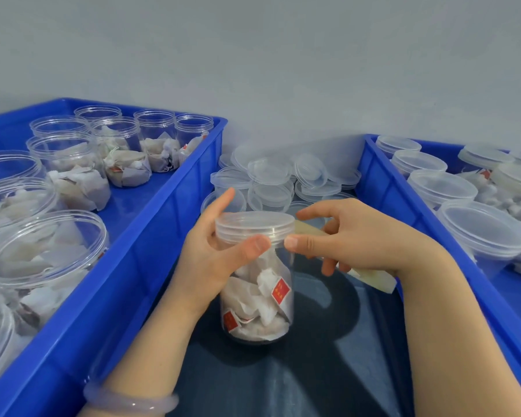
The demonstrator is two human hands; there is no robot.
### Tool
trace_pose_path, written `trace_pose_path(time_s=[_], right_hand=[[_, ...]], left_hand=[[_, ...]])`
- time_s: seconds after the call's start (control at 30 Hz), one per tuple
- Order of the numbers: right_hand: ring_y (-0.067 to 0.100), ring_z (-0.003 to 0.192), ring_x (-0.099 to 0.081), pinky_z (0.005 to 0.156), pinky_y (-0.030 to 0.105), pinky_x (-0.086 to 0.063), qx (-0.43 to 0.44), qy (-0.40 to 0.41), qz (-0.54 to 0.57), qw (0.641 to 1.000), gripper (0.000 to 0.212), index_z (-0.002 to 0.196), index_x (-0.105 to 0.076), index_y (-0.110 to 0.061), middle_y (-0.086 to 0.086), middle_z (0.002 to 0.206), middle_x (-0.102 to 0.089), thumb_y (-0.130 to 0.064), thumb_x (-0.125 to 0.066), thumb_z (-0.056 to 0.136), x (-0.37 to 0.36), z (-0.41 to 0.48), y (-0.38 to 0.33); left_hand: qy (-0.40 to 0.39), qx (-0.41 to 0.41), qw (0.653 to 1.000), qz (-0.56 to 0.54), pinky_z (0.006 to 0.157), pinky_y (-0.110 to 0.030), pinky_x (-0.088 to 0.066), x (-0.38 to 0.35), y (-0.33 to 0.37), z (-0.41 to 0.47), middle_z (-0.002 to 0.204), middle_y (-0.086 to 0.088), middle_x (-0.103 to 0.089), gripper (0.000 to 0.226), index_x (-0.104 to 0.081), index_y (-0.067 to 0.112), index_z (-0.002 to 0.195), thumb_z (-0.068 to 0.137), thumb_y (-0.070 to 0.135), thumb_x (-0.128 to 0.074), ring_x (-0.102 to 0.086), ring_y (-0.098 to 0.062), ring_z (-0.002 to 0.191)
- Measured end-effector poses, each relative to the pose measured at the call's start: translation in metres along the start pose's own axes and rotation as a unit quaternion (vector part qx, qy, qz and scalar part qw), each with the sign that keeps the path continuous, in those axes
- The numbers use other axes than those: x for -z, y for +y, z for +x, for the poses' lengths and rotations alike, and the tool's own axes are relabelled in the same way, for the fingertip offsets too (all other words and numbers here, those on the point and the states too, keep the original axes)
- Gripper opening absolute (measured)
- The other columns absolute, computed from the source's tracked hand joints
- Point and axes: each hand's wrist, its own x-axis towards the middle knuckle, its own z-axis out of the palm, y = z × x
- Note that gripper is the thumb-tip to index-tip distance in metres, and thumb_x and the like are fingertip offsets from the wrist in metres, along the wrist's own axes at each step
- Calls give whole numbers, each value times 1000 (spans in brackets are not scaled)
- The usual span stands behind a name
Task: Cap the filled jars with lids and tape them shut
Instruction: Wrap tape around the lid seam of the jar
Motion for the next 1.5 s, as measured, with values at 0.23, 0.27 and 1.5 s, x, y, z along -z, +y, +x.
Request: trace_pose_path(time_s=[0.23,0.27,1.5], right_hand=[[6,70,-58,61,25,-46,20,61,-93,994,68,127,-54,-26,-15,75,-53,-64,-62,72,-10,-1,-14],[10,78,-60,67,29,-50,29,61,-104,992,61,122,-57,-22,-11,82,-59,-59,-63,75,-11,-1,-14],[-1,59,-65,60,22,-46,10,28,-48,998,109,136,-46,-33,-19,85,-54,-87,-44,40,-4,-1,-6]], left_hand=[[73,-9,994,87,73,-1,-44,-9,2,-1,113,26,-54,112,-41,33,128,29,66,-84,-51,21,100],[89,-9,992,89,70,2,-42,-11,2,-1,110,27,-53,113,-40,34,125,26,67,-84,-50,25,96],[-24,85,996,-27,93,-35,-52,3,2,3,117,10,-65,102,-46,31,135,40,53,-77,-64,-14,109]])
